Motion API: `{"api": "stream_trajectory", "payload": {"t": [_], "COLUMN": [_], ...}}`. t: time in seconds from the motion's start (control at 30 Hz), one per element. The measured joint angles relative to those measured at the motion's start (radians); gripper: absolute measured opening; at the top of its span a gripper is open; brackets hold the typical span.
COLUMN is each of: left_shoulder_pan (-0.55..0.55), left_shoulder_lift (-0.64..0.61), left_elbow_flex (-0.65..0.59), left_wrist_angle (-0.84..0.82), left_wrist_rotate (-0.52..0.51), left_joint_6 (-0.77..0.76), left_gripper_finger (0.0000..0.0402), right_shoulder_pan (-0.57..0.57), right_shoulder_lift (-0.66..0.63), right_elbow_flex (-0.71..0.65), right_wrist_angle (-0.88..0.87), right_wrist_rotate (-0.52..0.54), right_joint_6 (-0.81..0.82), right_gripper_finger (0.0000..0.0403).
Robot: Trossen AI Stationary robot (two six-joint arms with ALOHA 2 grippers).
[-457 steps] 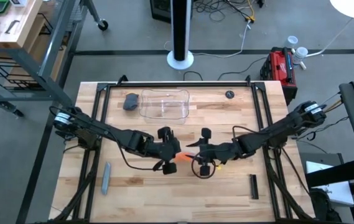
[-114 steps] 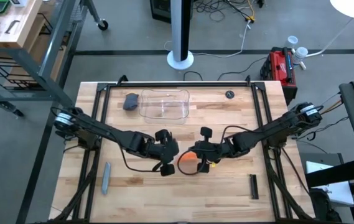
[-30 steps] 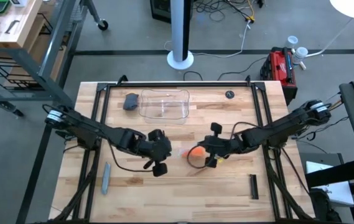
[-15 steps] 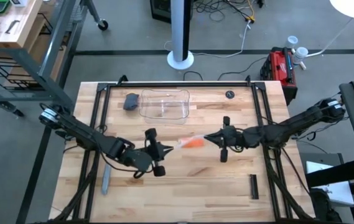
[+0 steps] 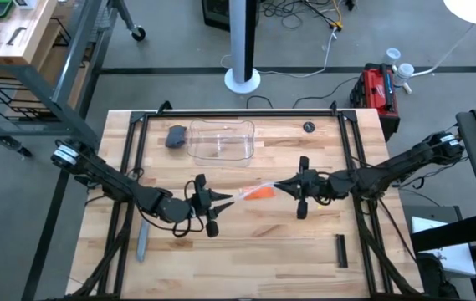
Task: Roll bandage
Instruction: Put the zip bag into the transparent bin
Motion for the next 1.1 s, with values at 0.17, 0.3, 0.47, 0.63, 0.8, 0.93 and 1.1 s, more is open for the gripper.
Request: {"api": "stream_trajectory", "payload": {"t": [0.17,0.3,0.47,0.63,0.8,0.93,1.1], "left_shoulder_pan": [0.011,0.027,0.050,0.061,0.065,0.065,0.065], "left_shoulder_lift": [0.009,0.024,0.050,0.080,0.098,0.099,0.101], "left_elbow_flex": [0.002,0.026,0.063,0.097,0.111,0.117,0.117], "left_wrist_angle": [0.057,0.053,0.045,0.041,0.039,0.041,0.051], "left_wrist_rotate": [0.060,0.060,0.059,0.076,0.047,-0.036,-0.060], "left_joint_6": [0.048,0.050,0.066,0.083,0.150,0.198,0.225], "left_gripper_finger": [0.0162,0.0173,0.0166,0.0148,0.0125,0.0076,0.0010], "right_shoulder_pan": [0.000,0.000,0.000,0.000,0.000,0.000,0.000], "right_shoulder_lift": [0.000,0.000,0.000,0.000,0.000,0.000,0.000], "right_elbow_flex": [0.000,0.000,0.000,0.000,0.000,0.000,0.000], "right_wrist_angle": [0.007,0.008,0.013,0.014,0.014,0.014,0.014], "right_wrist_rotate": [0.000,0.000,0.000,0.000,0.000,0.000,0.000], "right_joint_6": [-0.002,0.000,-0.001,-0.002,-0.002,-0.003,0.008], "right_gripper_finger": [0.0000,0.0000,0.0000,0.0000,0.0000,0.0000,0.0000]}}
